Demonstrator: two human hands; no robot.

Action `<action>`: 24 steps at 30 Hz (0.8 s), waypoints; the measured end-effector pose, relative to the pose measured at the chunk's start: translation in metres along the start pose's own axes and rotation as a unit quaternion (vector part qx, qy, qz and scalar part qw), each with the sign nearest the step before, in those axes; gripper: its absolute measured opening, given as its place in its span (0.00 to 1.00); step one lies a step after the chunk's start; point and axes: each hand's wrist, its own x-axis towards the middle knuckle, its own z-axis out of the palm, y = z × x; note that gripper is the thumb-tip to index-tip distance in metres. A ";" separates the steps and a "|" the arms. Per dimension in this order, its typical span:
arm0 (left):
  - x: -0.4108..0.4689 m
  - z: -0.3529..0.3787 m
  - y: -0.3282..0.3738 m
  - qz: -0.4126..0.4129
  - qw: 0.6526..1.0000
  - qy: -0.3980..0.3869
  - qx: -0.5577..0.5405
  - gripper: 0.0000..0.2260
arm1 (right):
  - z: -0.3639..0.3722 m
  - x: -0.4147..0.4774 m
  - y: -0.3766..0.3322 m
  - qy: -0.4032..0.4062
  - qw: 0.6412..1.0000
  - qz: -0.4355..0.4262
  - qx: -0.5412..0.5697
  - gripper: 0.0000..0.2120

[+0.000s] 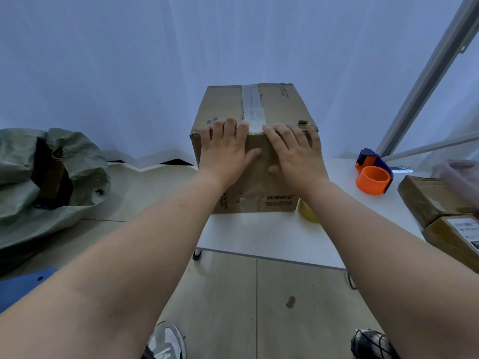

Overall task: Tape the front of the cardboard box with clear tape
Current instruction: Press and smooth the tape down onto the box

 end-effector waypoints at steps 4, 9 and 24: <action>0.010 0.003 0.016 -0.004 1.000 0.006 0.001 0.25 | -0.012 -0.001 0.003 0.023 0.994 0.062 0.088 0.28; 0.004 0.021 0.013 0.024 0.996 0.037 0.071 0.37 | -0.022 -0.004 0.024 0.000 0.939 0.226 0.258 0.25; 0.045 -0.020 -0.046 0.104 0.983 -0.151 0.004 0.21 | -0.024 0.019 -0.010 -0.031 0.896 0.216 0.387 0.16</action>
